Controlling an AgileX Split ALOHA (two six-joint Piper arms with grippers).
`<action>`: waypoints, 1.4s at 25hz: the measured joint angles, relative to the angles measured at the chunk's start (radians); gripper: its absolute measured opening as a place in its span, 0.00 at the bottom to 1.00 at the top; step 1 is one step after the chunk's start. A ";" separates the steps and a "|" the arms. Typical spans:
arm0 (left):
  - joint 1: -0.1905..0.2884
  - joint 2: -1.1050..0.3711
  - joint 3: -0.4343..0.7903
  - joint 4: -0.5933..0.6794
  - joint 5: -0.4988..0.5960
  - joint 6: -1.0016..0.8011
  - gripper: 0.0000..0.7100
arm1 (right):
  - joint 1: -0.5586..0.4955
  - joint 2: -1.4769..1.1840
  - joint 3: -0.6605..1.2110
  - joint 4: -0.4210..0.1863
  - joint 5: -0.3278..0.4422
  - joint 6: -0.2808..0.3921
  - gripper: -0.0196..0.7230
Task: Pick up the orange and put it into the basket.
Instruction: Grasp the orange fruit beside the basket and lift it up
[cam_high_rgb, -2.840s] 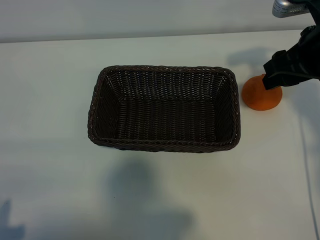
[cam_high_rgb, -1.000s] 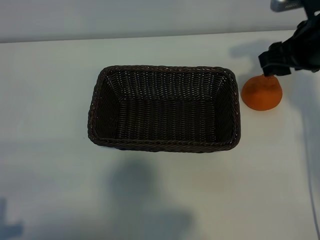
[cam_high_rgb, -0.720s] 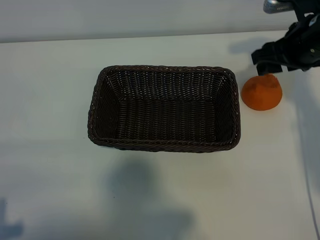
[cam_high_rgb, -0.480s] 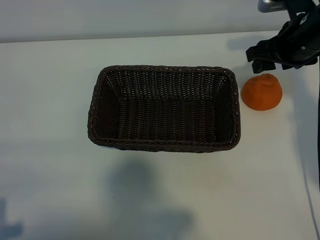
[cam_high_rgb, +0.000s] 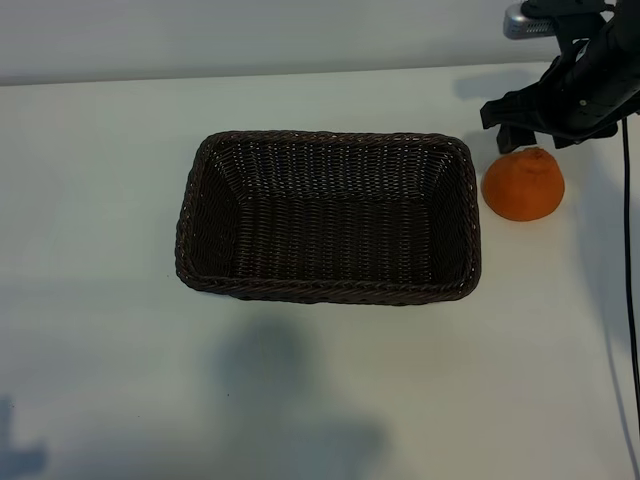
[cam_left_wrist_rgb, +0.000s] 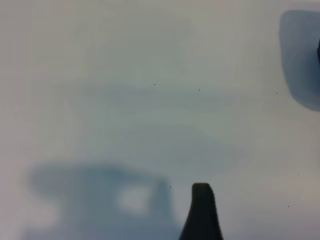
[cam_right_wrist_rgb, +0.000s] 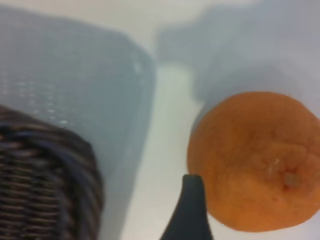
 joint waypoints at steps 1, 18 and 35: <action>0.000 0.000 0.000 0.000 0.000 0.000 0.80 | 0.000 0.005 -0.002 -0.020 -0.002 0.008 0.83; 0.000 0.000 0.000 0.000 0.000 0.000 0.80 | 0.000 0.016 -0.010 -0.096 -0.046 0.063 0.83; 0.000 0.000 0.000 0.000 0.000 0.000 0.80 | 0.000 0.092 -0.012 -0.098 -0.036 0.063 0.83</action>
